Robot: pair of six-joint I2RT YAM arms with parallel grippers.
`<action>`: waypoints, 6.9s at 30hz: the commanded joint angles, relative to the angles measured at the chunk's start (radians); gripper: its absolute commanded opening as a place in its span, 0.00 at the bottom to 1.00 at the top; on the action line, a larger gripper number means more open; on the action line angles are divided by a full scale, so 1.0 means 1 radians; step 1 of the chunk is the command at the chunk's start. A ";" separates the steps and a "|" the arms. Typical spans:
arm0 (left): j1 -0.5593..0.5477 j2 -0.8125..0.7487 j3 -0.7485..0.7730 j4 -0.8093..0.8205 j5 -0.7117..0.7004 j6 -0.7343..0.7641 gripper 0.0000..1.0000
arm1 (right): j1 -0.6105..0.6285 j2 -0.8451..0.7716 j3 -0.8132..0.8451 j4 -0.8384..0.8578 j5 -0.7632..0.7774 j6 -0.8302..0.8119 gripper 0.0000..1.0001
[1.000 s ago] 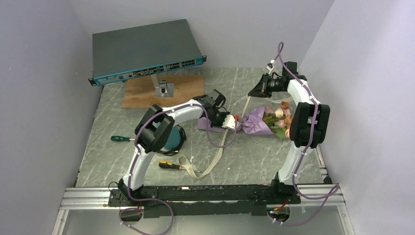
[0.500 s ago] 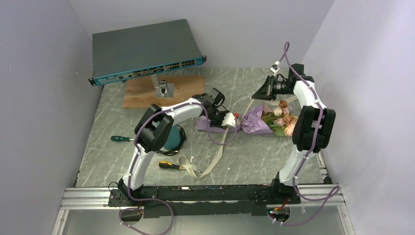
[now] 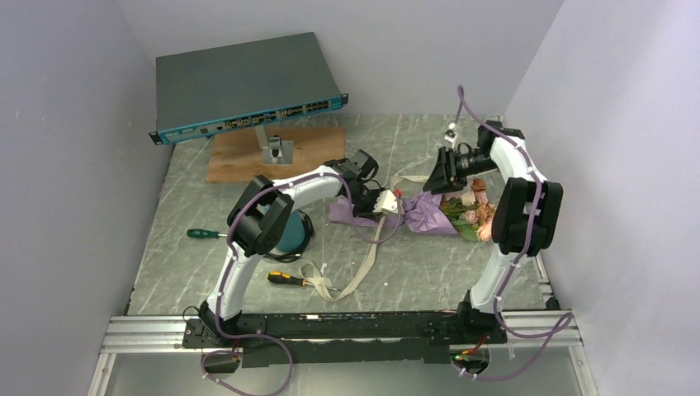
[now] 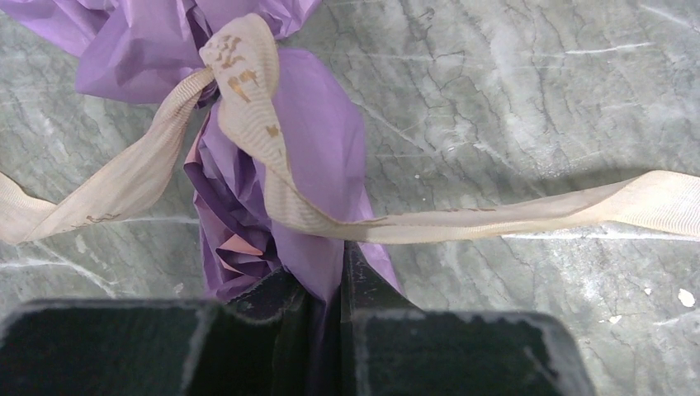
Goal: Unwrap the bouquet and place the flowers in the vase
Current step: Untie the ribbon from the wrapping paper.
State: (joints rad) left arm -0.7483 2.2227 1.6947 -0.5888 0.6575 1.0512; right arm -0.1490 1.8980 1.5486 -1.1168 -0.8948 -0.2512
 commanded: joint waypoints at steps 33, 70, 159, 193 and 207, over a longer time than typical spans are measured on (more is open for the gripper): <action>-0.139 -0.269 -0.144 0.319 -0.055 -0.265 0.69 | 0.111 0.236 -0.106 0.116 0.387 -0.016 0.43; -0.058 -0.249 -0.133 0.510 -0.074 -0.745 0.00 | 0.113 0.281 -0.155 0.110 0.479 -0.008 0.37; 0.069 0.023 0.096 0.507 -0.028 -1.652 0.65 | 0.126 0.315 -0.151 0.164 0.498 0.099 0.17; 0.027 0.018 0.095 0.875 0.297 -1.721 0.00 | 0.132 0.344 -0.130 0.172 0.544 0.122 0.02; 0.110 0.025 0.073 0.842 0.137 -1.662 0.00 | 0.137 0.346 -0.127 0.169 0.558 0.128 0.00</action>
State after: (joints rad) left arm -0.7078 2.2559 1.7020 0.2573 0.9363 -0.6476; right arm -0.0181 2.1677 1.4502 -1.1625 -0.5545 -0.0929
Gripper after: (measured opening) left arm 0.010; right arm 0.105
